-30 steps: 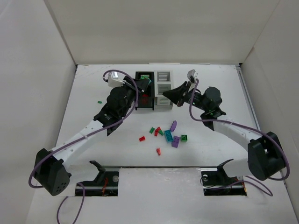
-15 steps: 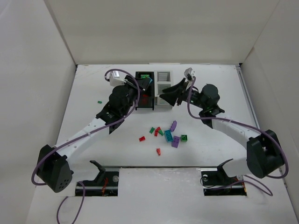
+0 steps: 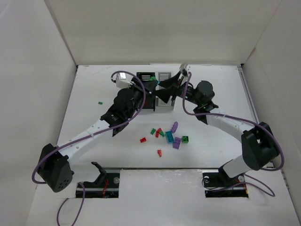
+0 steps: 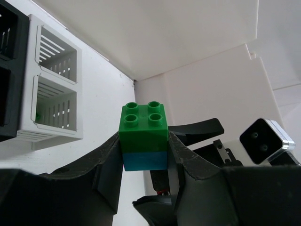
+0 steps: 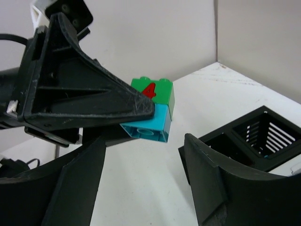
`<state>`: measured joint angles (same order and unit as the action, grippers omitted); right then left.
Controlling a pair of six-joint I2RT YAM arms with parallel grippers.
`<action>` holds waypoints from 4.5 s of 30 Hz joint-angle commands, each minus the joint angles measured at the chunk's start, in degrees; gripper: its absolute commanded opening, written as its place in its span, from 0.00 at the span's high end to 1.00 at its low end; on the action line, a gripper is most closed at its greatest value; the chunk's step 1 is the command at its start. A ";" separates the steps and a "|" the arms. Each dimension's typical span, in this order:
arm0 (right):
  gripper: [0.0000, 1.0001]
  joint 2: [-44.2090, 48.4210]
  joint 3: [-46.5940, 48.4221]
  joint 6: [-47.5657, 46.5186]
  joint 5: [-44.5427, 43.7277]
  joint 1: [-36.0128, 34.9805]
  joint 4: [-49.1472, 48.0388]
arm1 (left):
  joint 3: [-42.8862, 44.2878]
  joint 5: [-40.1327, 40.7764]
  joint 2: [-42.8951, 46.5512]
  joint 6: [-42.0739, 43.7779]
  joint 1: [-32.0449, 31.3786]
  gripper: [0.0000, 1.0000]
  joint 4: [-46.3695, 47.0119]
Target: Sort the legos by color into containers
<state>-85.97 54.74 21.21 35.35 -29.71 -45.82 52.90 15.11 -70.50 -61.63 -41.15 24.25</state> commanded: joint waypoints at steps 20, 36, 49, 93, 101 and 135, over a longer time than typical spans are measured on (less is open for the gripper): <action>0.37 -1.83 1.95 4.01 -4.77 -1.93 -14.81 | 0.80 -1.40 -0.69 -0.86 -1.13 0.70 9.06; 0.84 -1.30 0.63 6.12 -3.63 -1.93 -18.33 | 0.80 -0.88 -0.69 -0.86 -1.13 0.63 9.06; 0.99 -0.25 0.63 3.15 4.98 -0.79 -11.67 | -1.05 2.81 2.47 1.33 -1.13 0.36 8.45; 1.00 0.28 -1.21 0.15 3.14 -0.26 -6.83 | 1.15 9.05 5.72 1.16 -1.13 0.86 -2.19; 1.00 3.44 -4.82 -1.09 0.77 0.27 -3.75 | 2.37 8.70 6.25 1.77 4.84 0.88 -6.75; 1.00 9.85 1.95 -6.45 -32.51 4.93 36.68 | 23.10 -5.36 -16.50 27.24 8.20 0.86 -17.48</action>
<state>-80.25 56.66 14.79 10.94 -25.12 -11.33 71.02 14.59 -84.88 -40.51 -31.75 4.45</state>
